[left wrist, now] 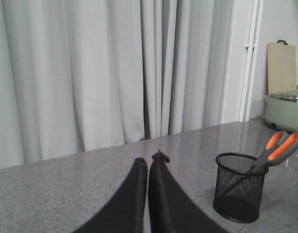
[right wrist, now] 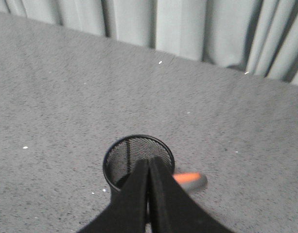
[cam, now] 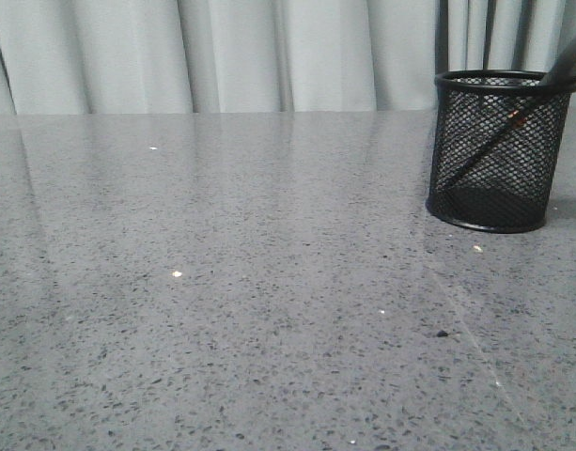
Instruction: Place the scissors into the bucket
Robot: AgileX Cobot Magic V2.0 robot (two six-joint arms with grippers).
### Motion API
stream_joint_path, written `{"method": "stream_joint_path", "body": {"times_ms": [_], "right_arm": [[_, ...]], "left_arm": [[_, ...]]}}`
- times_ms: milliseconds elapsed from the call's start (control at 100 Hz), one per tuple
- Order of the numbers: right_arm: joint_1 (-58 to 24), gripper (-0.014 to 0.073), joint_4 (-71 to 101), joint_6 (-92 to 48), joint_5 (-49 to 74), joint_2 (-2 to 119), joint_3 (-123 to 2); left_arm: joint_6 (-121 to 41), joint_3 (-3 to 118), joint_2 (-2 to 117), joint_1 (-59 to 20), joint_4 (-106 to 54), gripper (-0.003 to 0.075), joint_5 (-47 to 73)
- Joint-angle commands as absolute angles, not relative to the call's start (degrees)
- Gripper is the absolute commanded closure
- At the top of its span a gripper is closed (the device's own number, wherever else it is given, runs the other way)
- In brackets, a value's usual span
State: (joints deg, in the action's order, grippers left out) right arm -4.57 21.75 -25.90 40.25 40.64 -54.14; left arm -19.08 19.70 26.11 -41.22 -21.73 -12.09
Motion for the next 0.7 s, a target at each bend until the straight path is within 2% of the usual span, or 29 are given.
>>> {"method": "stream_joint_path", "body": {"times_ms": [0,140,260,690], "right_arm": [[-4.45,0.0639,22.24,-27.56,28.20,32.54,-45.72],[-4.78,0.0639,22.24,-27.56,17.50,20.13,-31.47],[-5.28,0.0639,22.35,-27.56,13.08,13.91,-25.21],[-5.39,0.0639,28.10,-27.56,15.44,5.56,-24.35]], "left_arm": [[-18.49,19.56,26.38,-41.22,-22.39,0.0740,-17.72],[-18.49,18.21,26.38,-41.22,-22.39,0.0740,-17.72],[-18.49,17.73,26.38,-41.22,-22.39,0.0740,-17.60],[-18.49,17.73,26.38,-41.22,-22.39,0.0740,-17.35]]}}
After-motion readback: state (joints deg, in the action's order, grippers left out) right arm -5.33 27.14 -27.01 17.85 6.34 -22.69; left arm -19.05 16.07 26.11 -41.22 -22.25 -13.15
